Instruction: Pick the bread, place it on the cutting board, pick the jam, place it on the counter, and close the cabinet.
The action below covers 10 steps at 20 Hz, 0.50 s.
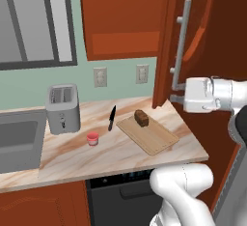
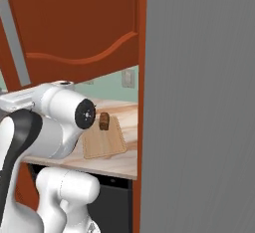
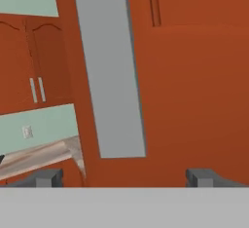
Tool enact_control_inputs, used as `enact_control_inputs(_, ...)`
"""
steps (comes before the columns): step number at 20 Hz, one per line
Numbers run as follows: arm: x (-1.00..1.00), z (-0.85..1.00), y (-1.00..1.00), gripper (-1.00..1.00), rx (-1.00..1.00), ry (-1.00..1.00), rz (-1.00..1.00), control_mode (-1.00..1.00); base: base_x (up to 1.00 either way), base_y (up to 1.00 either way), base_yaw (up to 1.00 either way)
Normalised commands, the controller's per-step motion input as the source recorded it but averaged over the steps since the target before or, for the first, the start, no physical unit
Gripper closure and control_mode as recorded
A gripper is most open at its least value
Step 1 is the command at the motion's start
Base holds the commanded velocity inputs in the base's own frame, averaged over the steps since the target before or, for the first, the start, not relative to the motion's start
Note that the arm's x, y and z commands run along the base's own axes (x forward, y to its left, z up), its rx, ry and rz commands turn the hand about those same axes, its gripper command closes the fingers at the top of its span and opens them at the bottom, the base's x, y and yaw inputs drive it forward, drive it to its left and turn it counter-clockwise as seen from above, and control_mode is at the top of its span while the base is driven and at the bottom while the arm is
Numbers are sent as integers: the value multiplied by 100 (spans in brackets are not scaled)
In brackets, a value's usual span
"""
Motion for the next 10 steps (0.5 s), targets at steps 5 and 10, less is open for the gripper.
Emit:
enact_control_inputs(5, 2, 0, 42, -100, 1, 0, -8, -100, 0, 0, 0)
enact_control_inputs(10, 10, 2, 24, -100, 3, 0, -9, -100, 0, 0, 0)
